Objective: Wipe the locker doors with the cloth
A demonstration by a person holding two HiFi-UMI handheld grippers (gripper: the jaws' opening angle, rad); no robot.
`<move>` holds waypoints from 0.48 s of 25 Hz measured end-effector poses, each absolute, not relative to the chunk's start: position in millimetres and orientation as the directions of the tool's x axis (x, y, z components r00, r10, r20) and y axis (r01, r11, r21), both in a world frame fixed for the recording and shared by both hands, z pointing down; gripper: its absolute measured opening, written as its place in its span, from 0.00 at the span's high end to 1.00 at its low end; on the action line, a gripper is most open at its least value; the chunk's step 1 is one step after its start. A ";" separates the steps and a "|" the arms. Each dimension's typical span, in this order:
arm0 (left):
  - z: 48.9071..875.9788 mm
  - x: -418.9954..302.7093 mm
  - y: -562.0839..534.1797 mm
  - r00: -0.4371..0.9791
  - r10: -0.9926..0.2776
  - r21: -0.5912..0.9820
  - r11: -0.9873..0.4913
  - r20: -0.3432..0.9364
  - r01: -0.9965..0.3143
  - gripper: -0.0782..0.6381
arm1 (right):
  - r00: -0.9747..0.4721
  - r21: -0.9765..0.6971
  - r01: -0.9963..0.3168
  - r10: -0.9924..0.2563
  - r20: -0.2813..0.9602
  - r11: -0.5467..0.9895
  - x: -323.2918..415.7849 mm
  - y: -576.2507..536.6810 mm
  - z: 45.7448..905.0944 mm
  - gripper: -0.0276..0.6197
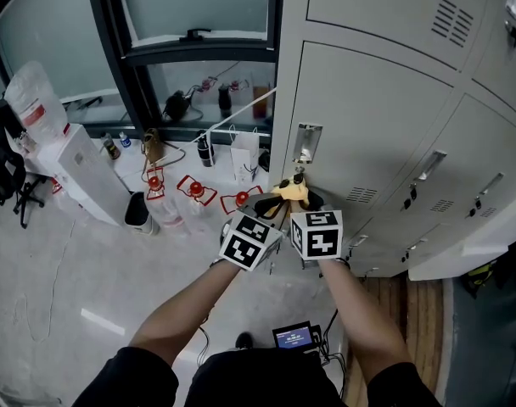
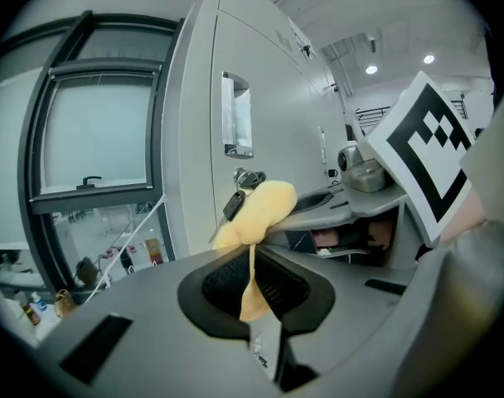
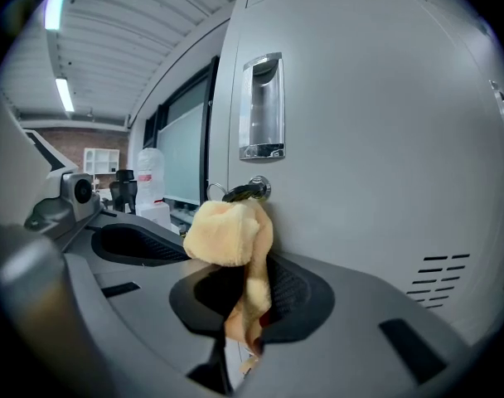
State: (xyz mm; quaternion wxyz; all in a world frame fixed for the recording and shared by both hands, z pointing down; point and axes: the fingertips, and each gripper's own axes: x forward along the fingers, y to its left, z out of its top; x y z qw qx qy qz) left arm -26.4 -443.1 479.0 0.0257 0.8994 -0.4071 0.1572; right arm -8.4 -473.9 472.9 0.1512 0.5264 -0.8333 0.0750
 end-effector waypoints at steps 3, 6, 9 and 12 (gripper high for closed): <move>479.8 -26.6 -446.9 0.619 -0.725 -0.075 -0.666 0.302 -0.742 0.85 | -0.402 0.029 -0.900 -0.853 0.332 0.435 -8.5 -475.3 472.9 0.85; 480.7 -26.9 -449.0 0.619 -0.726 -0.074 -0.665 0.300 -0.743 0.85 | -0.398 0.028 -0.902 -0.856 0.330 0.431 -8.3 -475.8 473.2 0.85; 481.3 -27.1 -449.4 0.618 -0.727 -0.074 -0.663 0.301 -0.745 0.85 | -0.398 0.033 -0.901 -0.856 0.329 0.432 -8.6 -475.3 473.4 0.85; 480.9 -26.2 -449.7 0.614 -0.730 -0.074 -0.659 0.300 -0.748 0.85 | -0.398 0.032 -0.902 -0.857 0.327 0.431 -7.7 -475.6 473.1 0.85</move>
